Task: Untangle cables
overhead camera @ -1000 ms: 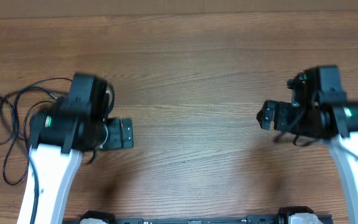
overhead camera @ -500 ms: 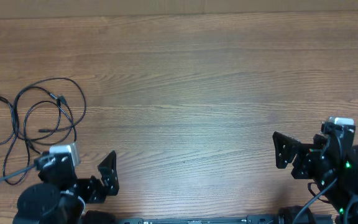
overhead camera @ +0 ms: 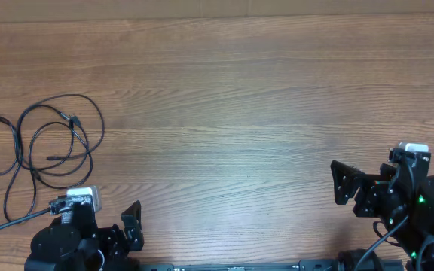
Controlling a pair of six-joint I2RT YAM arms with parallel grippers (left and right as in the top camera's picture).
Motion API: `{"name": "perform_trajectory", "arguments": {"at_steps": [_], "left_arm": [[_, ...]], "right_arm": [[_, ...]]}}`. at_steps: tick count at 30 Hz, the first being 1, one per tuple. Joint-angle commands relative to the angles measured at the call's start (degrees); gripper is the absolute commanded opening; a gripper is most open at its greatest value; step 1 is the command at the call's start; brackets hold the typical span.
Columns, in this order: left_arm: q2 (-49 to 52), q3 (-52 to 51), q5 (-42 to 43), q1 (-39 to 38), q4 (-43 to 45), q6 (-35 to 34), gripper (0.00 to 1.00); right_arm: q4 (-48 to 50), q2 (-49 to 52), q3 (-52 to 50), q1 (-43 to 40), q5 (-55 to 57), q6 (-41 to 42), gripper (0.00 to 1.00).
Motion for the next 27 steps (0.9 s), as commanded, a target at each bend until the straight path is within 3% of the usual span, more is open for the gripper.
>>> {"name": "perform_trajectory", "arguments": {"at_steps": [1, 20, 27], "left_arm": [[-0.2, -0.35, -0.37, -0.11, -0.13, -0.37, 1.0], [-0.2, -0.35, -0.37, -0.11, -0.11, -0.37, 0.99], [-0.2, -0.35, -0.37, -0.11, -0.13, -0.37, 0.99]], "right_arm": [[0.33, 0.0, -0.66, -0.11, 0.17, 0.35, 1.0], [0.68, -0.28, -1.95, -0.11, 1.29, 0.33, 1.0], [15.1, -7.08, -9.16, -0.11, 1.25, 0.11, 1.0]]}}
